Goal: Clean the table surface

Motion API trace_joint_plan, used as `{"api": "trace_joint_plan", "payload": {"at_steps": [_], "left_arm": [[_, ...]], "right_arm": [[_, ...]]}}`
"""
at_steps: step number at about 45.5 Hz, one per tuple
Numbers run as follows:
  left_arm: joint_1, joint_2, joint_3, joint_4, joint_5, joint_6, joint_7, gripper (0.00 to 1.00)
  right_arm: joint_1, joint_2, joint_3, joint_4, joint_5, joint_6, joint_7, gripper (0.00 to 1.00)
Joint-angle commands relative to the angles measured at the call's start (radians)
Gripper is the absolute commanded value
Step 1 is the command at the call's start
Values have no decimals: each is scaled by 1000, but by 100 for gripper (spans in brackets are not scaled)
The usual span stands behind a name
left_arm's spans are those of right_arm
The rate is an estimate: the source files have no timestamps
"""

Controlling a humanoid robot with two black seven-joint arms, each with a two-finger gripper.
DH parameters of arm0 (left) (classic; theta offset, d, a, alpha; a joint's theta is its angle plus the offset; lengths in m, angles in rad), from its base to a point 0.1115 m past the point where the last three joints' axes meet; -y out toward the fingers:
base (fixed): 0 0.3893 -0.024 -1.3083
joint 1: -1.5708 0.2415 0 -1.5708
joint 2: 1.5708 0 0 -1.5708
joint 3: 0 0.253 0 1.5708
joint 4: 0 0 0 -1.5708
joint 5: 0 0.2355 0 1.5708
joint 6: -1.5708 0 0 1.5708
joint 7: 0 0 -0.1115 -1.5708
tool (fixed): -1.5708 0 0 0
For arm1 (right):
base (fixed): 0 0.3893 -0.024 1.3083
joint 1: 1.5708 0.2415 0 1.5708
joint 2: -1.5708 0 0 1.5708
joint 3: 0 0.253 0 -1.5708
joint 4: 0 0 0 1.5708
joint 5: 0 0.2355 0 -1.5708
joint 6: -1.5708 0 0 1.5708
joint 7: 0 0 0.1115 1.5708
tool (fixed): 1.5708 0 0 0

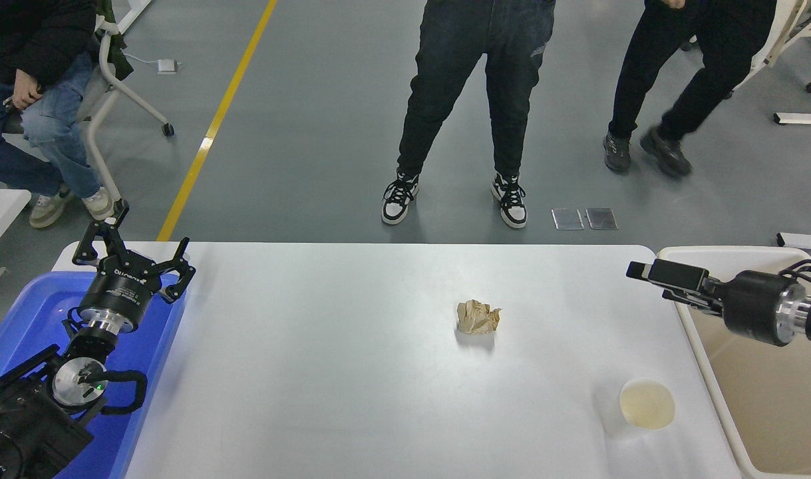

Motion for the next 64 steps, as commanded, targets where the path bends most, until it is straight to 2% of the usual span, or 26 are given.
{"api": "trace_joint_plan", "payload": {"at_steps": [1,14,20,44,64], "left_arm": [[0,1,0,0,0,0,0,100],[0,1,0,0,0,0,0,100],[0,-1,0,0,0,0,0,100],[0,1,0,0,0,0,0,100],[0,1,0,0,0,0,0,100]], "right_arm": [[9,-31,-85,7,-127,-7,2,100],[-12,-46,-143,7,-248,-12,2,100],[-11,-61,-203,2,-278,-61,2,100],[-29,-46,-234,12,-283,-86,5,100],[-38,55,-269,-76,-286,-109,10,100]]}}
